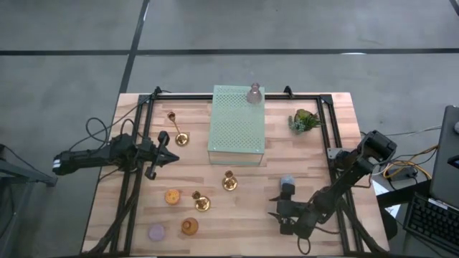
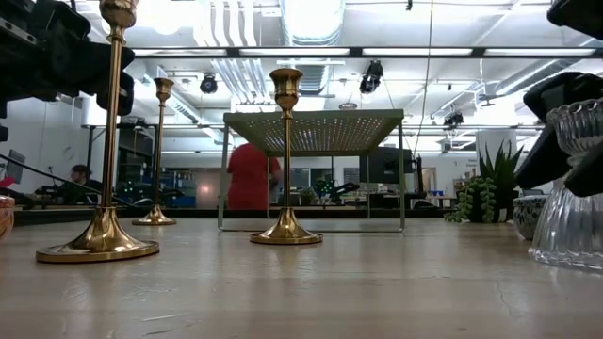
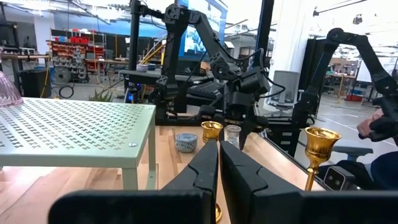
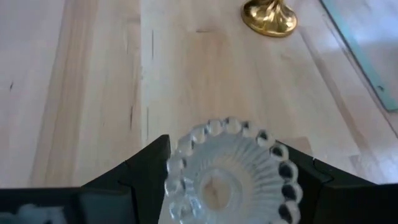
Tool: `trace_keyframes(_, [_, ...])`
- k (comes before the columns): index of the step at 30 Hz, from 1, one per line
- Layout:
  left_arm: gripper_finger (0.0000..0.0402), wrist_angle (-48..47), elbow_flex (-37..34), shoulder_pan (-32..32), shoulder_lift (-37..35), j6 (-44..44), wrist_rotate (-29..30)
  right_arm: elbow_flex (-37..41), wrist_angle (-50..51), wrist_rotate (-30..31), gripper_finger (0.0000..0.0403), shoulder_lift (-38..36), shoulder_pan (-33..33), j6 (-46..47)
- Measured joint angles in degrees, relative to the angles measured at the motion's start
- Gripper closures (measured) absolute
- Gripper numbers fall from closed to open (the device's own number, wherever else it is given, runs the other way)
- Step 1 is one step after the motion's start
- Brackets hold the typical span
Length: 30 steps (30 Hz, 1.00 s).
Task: Stock candles on shelf
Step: Put the transparent candle vase and align it with the other pink candle vase on the shelf
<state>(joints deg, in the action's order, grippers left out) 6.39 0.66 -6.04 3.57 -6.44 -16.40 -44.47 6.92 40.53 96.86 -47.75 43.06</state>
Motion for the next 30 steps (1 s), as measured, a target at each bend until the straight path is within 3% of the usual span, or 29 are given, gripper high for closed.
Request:
trace_keyframes(8, [0.0381, -0.05, 0.0, -0.01, 0.0, 0.0, 0.02, 0.0, -0.27, 1.45, 0.0205, -1.25, 0.02, -0.69])
trace_keyframes(16, [0.0381, -0.07, 0.0, -0.02, 0.0, 0.0, 0.02, 0.0, -0.23, 0.92, 0.026, -1.2, 0.02, -1.08])
trace_keyframes(24, [0.0381, -0.06, -0.02, -0.02, 0.0, 0.0, 0.02, 0.0, -0.28, -0.29, 0.0251, -2.46, 0.6, -1.3])
trace_keyframes(30, [0.0381, -0.04, -0.01, -0.02, 0.0, 0.0, 0.01, -0.2, -0.25, -0.1, 0.0252, -8.37, 2.62, -4.71])
